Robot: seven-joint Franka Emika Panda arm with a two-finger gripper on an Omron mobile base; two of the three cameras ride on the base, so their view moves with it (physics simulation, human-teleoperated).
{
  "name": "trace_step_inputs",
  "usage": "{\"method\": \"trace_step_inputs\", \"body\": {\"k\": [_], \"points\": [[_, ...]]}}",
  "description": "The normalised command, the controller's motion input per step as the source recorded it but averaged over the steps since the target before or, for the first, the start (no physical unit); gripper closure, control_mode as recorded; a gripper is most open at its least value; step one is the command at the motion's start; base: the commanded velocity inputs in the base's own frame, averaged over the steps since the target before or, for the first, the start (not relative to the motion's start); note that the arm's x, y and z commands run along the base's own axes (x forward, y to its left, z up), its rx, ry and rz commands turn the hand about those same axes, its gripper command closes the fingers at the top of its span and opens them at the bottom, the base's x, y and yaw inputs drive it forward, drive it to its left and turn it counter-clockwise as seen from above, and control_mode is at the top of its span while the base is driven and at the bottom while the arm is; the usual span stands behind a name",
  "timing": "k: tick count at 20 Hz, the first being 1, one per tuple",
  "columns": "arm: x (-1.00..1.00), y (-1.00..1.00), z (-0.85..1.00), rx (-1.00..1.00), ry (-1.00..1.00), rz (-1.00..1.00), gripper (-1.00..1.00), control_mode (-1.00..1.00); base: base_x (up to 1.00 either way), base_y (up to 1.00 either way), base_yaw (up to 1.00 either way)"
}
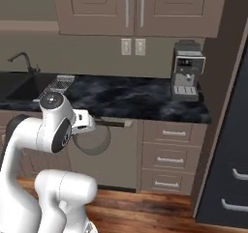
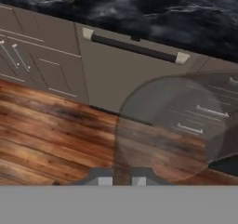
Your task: Pick the candle and jar from the dining table and place them in the open cabinet. Close the cabinet after placing the objects.
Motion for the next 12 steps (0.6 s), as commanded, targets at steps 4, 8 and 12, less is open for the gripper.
{"method": "trace_step_inputs", "body": {"k": [4,8,12], "points": [[0.00,0.00,0.00,0.00,0.00,0.00,1.00,1.00,0.39,1.00,0.33],[0.00,0.00,0.00,0.00,0.00,0.00,1.00,1.00,0.39,1.00,0.32],[0.00,0.00,0.00,0.00,0.00,0.00,1.00,1.00,0.48,1.00,0.30]]}}
